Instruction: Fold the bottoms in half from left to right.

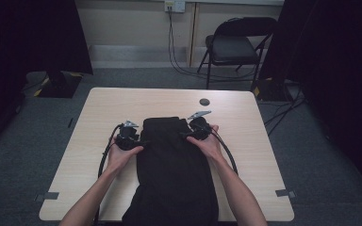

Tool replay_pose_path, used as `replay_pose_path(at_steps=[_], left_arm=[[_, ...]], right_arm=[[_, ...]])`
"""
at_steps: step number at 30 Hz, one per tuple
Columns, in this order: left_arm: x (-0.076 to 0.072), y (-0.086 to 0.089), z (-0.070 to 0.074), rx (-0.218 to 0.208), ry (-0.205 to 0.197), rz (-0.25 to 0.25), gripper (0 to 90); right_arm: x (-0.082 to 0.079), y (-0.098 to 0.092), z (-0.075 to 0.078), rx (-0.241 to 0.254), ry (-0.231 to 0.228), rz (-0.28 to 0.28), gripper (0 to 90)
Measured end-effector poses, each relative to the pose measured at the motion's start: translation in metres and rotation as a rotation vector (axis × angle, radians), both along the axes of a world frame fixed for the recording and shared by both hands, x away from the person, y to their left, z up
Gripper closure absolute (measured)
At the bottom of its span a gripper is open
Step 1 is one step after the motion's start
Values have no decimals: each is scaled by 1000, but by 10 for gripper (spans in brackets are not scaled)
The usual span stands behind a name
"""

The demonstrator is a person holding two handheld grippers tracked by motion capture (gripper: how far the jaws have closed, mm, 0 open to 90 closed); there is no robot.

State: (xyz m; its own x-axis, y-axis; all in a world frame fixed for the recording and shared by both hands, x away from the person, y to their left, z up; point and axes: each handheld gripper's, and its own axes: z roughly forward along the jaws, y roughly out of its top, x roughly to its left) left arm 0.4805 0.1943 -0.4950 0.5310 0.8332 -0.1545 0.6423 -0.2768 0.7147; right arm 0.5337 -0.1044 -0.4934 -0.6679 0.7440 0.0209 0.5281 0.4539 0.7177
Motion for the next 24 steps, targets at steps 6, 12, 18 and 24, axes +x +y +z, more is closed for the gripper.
replay_pose_path(at_steps=[6,12,18,24], left_arm=[[-1,-7,-1,47,-35,-28,379],[-5,-8,-2,1,-35,-88,760],[-1,-6,16,-76,-76,-68,877],[15,-6,64,-83,-173,-49,877]], right_arm=[[-6,0,-3,7,-1,43,539],[-15,0,0,87,44,76,868],[-16,-13,29,172,5,77,882],[-5,-17,78,246,-88,73,881]])
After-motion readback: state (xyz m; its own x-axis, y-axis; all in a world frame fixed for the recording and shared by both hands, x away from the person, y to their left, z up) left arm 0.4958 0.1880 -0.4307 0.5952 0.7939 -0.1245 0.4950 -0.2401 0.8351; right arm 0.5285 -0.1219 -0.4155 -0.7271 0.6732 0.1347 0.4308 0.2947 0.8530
